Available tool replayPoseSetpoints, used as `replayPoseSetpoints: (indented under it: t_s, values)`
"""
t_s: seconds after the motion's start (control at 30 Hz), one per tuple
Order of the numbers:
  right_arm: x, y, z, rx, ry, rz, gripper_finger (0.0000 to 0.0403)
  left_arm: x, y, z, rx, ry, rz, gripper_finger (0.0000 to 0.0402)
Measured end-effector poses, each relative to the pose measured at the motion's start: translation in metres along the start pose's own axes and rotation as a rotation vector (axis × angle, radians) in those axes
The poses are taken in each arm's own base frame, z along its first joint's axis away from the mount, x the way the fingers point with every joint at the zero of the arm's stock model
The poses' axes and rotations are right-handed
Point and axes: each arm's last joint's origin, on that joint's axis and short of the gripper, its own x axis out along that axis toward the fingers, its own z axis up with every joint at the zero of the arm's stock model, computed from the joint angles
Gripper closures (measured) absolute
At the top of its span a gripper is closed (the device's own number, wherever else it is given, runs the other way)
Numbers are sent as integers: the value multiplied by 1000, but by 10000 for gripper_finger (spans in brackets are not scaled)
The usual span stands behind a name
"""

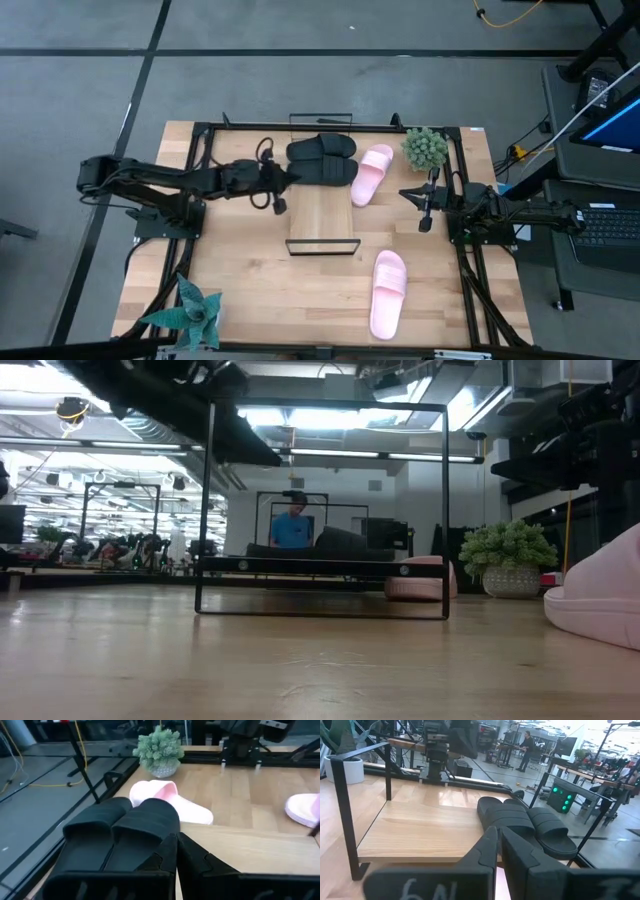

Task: Pick and place slides into the shelf
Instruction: Put the top pink slide on the shelf

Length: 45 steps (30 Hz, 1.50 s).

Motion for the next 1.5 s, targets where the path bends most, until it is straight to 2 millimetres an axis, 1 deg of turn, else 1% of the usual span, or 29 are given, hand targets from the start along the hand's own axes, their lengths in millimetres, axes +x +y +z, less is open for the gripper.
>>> replayPoseSetpoints:
  t_s: [0.1,0.33,0.47,0.57,0.7,0.8,0.9,1.0,1.17,1.3,1.4,1.5]
  values:
    - [0,0,0,5,1,0,377,-5,1,-3,-7,-32,-20,401]
    - [0,0,0,25,0,1,377,-7,1,-9,-1,-40,-120,401]
    - [0,0,0,23,0,1,377,-8,4,-16,-12,-111,-168,401]
    - [0,0,0,42,0,1,377,-8,8,-26,-20,-133,-160,401]
    - [0,-1,1,104,-8,-26,381,-8,15,-34,-27,-123,-147,401]
    - [0,-2,1,104,-5,-48,395,-8,18,-34,-30,-128,-138,401]
    - [0,-2,3,106,-27,-51,396,-7,22,-33,-18,-135,-122,401]
    - [-1,-4,9,118,-56,-70,395,-7,25,-33,-17,-139,-120,401]
    - [-3,-9,30,117,-51,-75,399,-7,29,-33,0,-143,-160,401]
    - [1,-12,44,128,4,-92,400,-8,31,-39,-2,-164,-158,401]
    - [6,-14,53,135,88,-116,400,-11,32,-47,-3,-189,-152,401]
    - [13,-17,68,139,168,-129,400,-13,31,-53,-20,-193,-181,401]
